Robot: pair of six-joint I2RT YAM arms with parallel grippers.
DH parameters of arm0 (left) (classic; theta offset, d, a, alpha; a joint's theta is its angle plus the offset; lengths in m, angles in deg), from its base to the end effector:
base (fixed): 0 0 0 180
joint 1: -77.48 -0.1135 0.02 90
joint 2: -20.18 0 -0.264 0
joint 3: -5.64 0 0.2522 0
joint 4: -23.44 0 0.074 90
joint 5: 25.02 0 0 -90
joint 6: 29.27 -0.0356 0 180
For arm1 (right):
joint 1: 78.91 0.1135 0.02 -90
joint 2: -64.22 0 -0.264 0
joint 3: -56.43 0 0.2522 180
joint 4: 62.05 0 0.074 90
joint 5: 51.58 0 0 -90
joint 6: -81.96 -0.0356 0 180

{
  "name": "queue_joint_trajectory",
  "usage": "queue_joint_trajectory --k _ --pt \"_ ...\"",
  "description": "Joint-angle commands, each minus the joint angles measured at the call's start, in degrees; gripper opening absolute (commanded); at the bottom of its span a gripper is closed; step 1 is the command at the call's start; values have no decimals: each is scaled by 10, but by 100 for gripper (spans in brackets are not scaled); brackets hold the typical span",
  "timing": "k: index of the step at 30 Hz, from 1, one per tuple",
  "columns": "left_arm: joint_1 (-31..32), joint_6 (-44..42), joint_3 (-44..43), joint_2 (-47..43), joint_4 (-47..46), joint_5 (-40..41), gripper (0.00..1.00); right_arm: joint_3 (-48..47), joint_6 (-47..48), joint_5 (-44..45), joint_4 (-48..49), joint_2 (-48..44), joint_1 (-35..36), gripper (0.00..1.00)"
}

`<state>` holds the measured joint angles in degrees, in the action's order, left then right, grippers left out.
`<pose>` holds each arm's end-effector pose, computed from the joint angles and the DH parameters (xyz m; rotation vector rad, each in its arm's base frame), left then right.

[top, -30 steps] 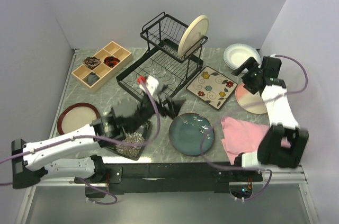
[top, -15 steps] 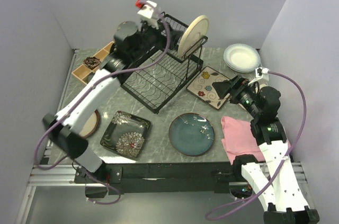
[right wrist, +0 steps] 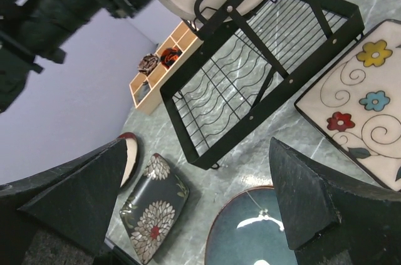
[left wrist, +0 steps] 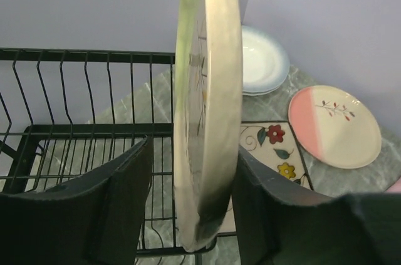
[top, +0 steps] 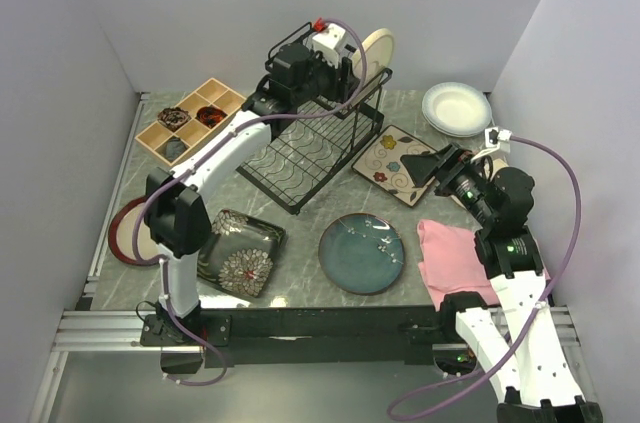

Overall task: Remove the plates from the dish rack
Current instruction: Unload the plate from the dish rack.

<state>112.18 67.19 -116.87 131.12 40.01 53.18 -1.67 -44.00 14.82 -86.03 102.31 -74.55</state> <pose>0.3821 -0.2735 0.4012 0.5703 1.6078 -0.7114 0.1540 0.0260 0.3553 0.1420 1.7019 0.8677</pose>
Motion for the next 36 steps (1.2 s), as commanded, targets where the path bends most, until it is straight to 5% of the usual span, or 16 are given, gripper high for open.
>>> queue_joint_trajectory --k 1,17,24,36 --pt "-1 -29 -20 -2 -54 -10 53 0 1 -3 23 1 4 100" --pt "31 -79 11 -8 -75 36 22 8 5 18 27 12 4 100" --pt "42 -87 -2 -10 -76 43 1 11 5 18 26 12 4 100" --pt "64 -112 -36 -27 -76 78 1 9 7 18 25 9 4 100"
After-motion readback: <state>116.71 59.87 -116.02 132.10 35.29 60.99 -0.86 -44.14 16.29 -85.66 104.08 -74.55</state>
